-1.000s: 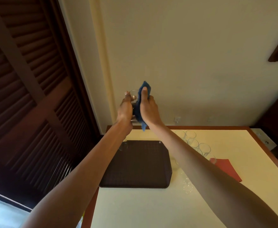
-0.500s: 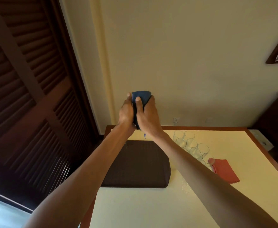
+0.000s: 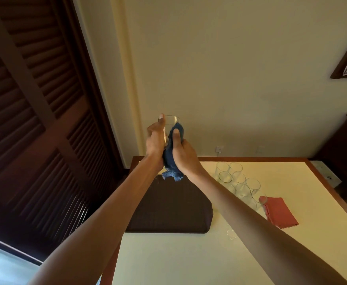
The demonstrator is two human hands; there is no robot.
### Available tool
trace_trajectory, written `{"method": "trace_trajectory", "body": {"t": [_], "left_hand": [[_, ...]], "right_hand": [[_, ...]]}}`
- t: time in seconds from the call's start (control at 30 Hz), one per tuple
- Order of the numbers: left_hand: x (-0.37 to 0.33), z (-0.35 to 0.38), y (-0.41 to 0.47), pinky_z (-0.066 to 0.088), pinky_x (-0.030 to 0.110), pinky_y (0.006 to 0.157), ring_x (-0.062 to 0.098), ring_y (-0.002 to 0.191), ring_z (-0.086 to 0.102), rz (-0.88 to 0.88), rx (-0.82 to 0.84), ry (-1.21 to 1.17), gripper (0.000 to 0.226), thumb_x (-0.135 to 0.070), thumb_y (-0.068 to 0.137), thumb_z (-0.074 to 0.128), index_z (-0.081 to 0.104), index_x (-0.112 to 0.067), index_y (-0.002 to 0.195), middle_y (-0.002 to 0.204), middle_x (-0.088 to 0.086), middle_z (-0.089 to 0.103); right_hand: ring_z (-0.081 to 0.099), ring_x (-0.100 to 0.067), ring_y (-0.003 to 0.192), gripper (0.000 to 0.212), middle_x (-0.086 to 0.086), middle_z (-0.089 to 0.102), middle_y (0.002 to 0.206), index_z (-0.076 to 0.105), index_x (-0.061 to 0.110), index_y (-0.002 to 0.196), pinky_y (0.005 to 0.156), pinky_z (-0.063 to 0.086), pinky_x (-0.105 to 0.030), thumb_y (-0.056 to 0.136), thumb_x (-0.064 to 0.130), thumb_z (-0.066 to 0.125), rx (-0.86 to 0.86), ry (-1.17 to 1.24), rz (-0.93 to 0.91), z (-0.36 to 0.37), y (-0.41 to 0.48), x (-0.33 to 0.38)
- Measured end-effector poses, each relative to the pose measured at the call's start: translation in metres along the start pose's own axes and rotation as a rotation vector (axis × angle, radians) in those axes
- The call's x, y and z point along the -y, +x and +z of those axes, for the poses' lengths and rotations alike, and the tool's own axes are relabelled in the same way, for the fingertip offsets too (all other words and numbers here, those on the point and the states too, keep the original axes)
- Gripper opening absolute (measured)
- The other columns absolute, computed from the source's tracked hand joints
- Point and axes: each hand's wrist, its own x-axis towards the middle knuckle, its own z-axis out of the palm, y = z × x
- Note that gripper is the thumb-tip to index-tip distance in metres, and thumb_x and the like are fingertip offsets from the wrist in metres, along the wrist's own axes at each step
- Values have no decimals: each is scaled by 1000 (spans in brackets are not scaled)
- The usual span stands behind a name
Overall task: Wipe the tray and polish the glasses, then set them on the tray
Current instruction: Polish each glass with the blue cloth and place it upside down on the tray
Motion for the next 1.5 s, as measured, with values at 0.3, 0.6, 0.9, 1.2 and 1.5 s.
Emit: {"method": "trace_trajectory", "body": {"t": [0.3, 0.6, 0.9, 1.2, 1.5], "left_hand": [[5, 15, -2, 57, 44, 98, 23, 110, 70, 46, 69, 18, 58, -68, 104, 32, 71, -27, 118, 110, 0, 75], [1, 17, 4, 58, 42, 91, 18, 99, 71, 66, 77, 102, 67, -79, 85, 59, 70, -28, 128, 108, -3, 74], [-3, 21, 24, 48, 43, 98, 19, 106, 65, 241, -50, 168, 52, -75, 88, 60, 68, -26, 105, 112, -6, 73], [-8, 9, 39, 64, 32, 71, 13, 100, 68, 291, 116, 322, 61, -46, 82, 85, 58, -25, 133, 115, 2, 63], [-7, 17, 34, 51, 41, 82, 33, 93, 62, 253, 55, 929, 46, -54, 107, 31, 53, -14, 109, 103, 17, 62]], "right_hand": [[67, -12, 72, 55, -2, 67, 85, 58, 7, 108, 55, 52, -17, 103, 56, 34, -188, 127, -124, -22, 24, 24], [72, -23, 84, 80, -12, 74, 94, 72, 10, 105, 71, 56, -32, 100, 68, 17, 14, 145, 146, -22, 24, 5], [72, -29, 78, 80, -17, 74, 92, 69, 5, 102, 85, 58, -45, 97, 72, 27, 197, 568, 325, -13, 19, -27], [65, -29, 74, 63, -15, 65, 93, 59, 4, 106, 68, 58, -39, 101, 62, 33, -24, 856, 360, -33, 37, -20], [61, -28, 65, 70, -14, 65, 78, 65, -2, 101, 56, 51, -40, 101, 60, 34, -233, 365, 49, -35, 39, -33]]}}
